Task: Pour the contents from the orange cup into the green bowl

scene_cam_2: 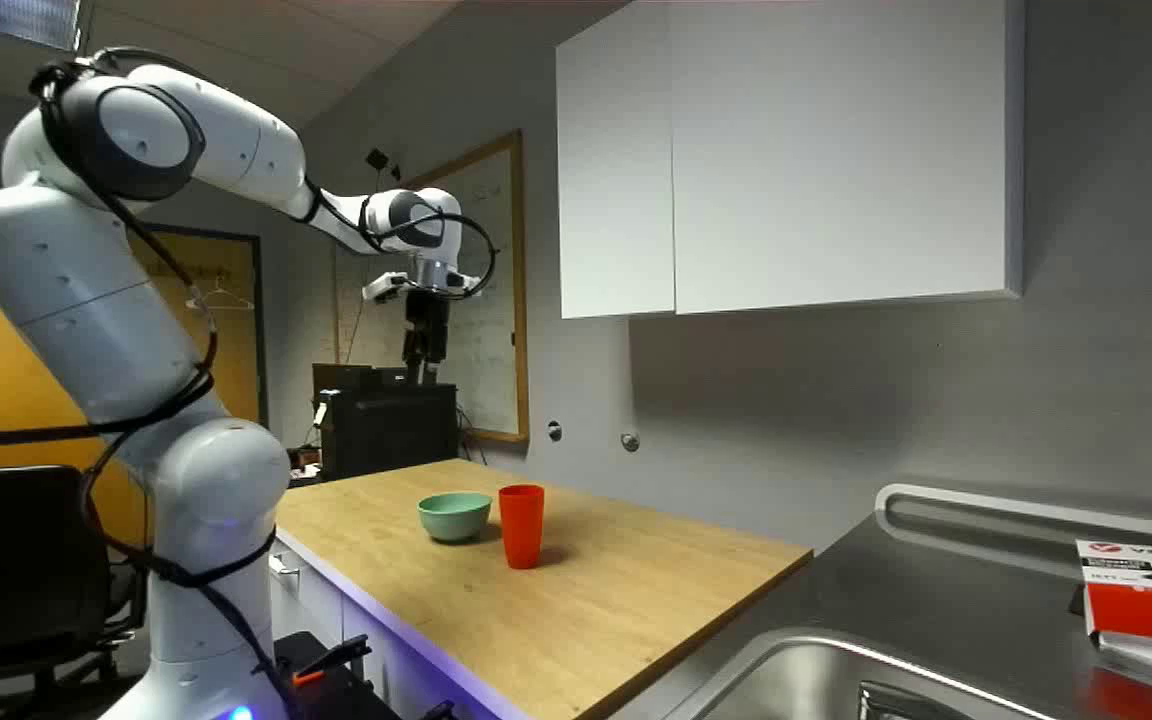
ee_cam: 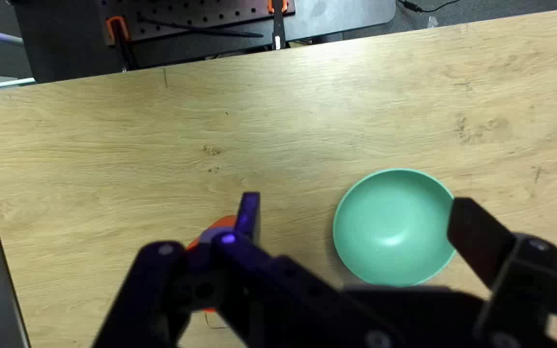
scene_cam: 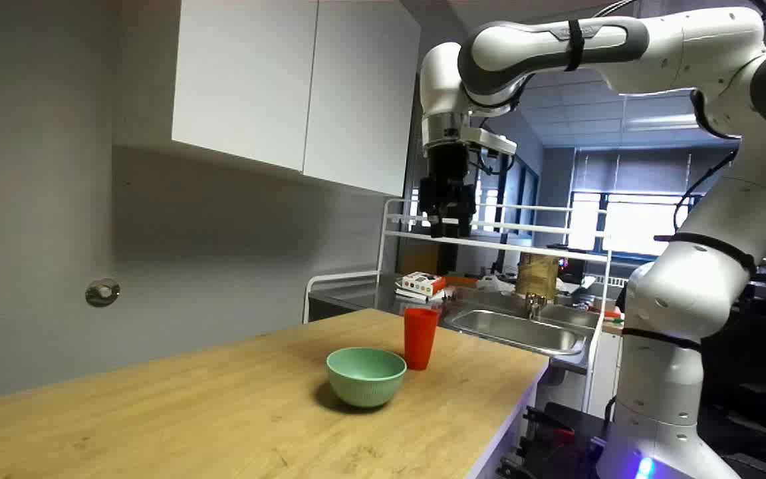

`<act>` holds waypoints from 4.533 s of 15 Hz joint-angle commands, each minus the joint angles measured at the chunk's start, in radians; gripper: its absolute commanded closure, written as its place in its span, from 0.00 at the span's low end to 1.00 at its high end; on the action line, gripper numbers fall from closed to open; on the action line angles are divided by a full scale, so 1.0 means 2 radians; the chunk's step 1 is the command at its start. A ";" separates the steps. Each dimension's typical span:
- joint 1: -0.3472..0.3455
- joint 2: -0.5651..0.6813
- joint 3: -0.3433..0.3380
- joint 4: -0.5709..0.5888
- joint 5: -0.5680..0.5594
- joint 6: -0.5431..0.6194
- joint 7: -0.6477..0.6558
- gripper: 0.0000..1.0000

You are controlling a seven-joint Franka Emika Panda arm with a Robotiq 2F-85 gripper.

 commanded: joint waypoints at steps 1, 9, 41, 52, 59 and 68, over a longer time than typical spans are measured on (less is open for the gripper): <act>0.003 0.001 -0.003 0.002 -0.001 -0.001 0.001 0.00; 0.003 0.001 -0.003 0.002 -0.001 -0.001 0.001 0.00; -0.079 0.254 -0.167 0.005 0.052 0.163 -0.096 0.00; -0.083 0.274 -0.173 0.010 0.068 0.175 -0.092 0.80; -0.061 0.255 -0.158 0.034 0.030 0.166 -0.036 0.99; 0.008 0.207 -0.082 0.068 -0.147 0.107 0.170 0.99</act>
